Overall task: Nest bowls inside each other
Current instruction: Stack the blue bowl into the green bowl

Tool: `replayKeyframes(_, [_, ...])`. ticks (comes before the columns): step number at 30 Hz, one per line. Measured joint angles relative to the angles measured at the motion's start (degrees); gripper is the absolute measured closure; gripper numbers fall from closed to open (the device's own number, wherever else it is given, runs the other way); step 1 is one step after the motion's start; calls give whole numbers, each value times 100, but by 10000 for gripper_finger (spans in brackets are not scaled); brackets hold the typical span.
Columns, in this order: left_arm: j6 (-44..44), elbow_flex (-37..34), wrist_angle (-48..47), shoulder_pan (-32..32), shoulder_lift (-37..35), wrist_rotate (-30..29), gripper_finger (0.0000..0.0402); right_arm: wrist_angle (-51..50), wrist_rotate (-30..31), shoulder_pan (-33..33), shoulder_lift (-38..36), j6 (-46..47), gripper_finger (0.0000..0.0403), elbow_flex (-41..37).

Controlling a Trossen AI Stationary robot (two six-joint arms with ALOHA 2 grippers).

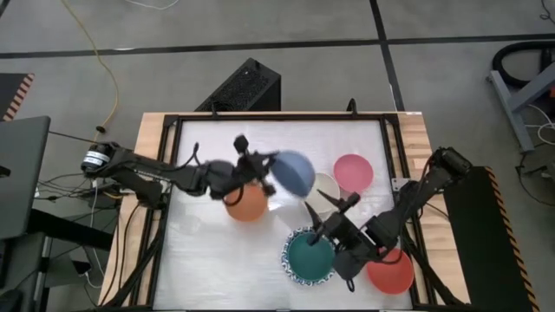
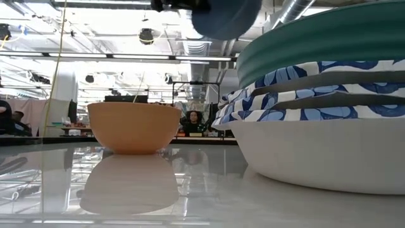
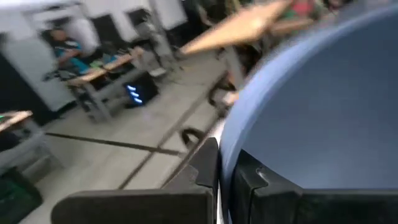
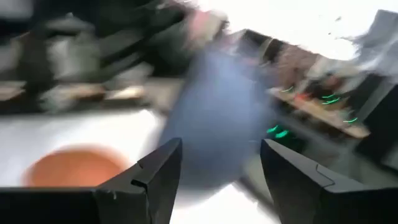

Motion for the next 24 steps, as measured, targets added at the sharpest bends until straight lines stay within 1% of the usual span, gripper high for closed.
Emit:
replayKeyframes(2, [-37, 5, 13, 227, 2, -21, 401, 11, 7, 17, -30, 66, 163, -2])
replayKeyframes(5, [-236, -1, -31, 557, 18, 124, 401, 9, 48, -7, -41, 79, 163, 4])
replayKeyframes(8, [-647, -6, 272, 803, 20, 235, 401, 26, 50, -138, -33, 91, 163, 4])
replayKeyframes(10, [-691, -157, 869, 898, 14, 412, 401, 33, 75, -338, -35, 133, 163, 4])
replayKeyframes(12, [-458, -421, 1537, 922, 13, 437, 401, 26, 81, -585, -33, 175, 163, 4])
replayKeyframes(14, [-103, -679, 2066, 917, 15, 259, 401, 28, 89, -841, -31, 262, 163, 4])
replayKeyframes(17, [177, -1057, 2865, 950, 15, 144, 401, 88, 100, -1191, -33, 286, 163, 4])
replayKeyframes(19, [199, -1268, 3272, 987, 15, 78, 401, 163, 100, -1407, -33, 286, 163, 4])
replayKeyframes(21, [199, -1410, 3611, 1060, 18, -140, 401, 221, 109, -1582, -33, 286, 163, 4])
replayKeyframes(24, [165, -1550, 4130, 1255, 18, -255, 401, 245, 113, -1799, -33, 282, 163, 4])
